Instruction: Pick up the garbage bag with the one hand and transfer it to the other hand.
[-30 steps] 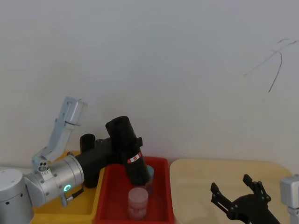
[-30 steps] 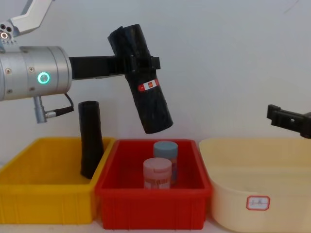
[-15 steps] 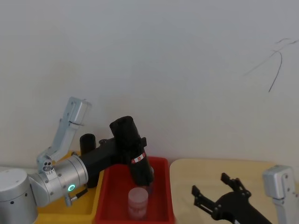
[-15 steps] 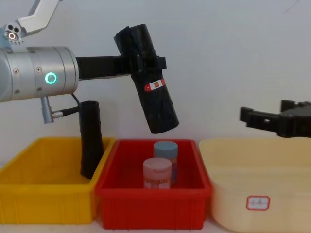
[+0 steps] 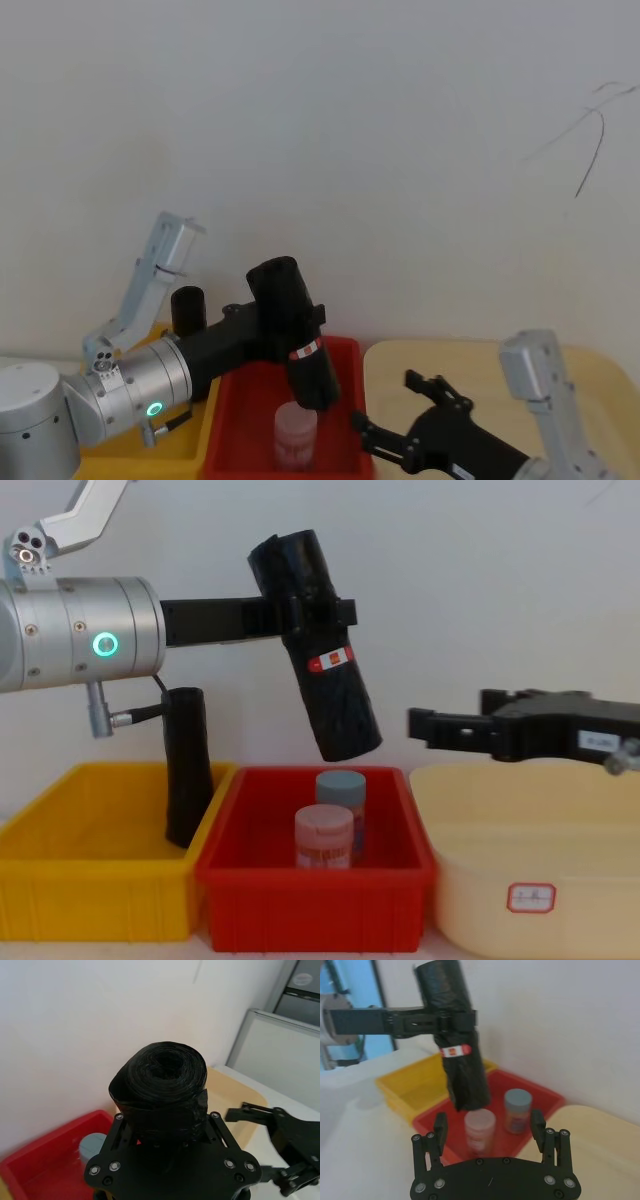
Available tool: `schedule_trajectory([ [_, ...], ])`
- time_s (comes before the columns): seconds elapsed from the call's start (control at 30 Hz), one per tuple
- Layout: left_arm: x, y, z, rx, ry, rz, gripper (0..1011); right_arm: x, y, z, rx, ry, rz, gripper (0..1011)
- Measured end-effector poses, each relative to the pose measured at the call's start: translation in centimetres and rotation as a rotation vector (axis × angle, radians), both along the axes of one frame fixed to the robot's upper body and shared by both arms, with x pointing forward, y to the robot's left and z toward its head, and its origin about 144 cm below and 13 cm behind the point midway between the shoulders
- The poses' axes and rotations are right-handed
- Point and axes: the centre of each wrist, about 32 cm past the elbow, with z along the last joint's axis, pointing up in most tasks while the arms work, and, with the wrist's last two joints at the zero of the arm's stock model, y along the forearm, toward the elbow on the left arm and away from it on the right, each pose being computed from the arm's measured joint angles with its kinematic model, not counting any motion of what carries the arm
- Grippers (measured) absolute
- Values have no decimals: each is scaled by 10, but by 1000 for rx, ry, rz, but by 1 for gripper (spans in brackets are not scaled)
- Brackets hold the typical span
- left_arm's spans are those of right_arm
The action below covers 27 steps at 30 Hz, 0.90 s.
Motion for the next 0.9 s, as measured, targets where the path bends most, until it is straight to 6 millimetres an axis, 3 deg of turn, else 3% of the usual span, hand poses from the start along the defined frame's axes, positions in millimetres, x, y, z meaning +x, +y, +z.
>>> schedule_trajectory([
  [0.4,-3,-3,-1,19,-32,-122,426,19,18,15,-50,36,148,1000],
  [0.9,-8,-4,0,30,-46,-203,426,27,30,22,-71,53,203,1000],
])
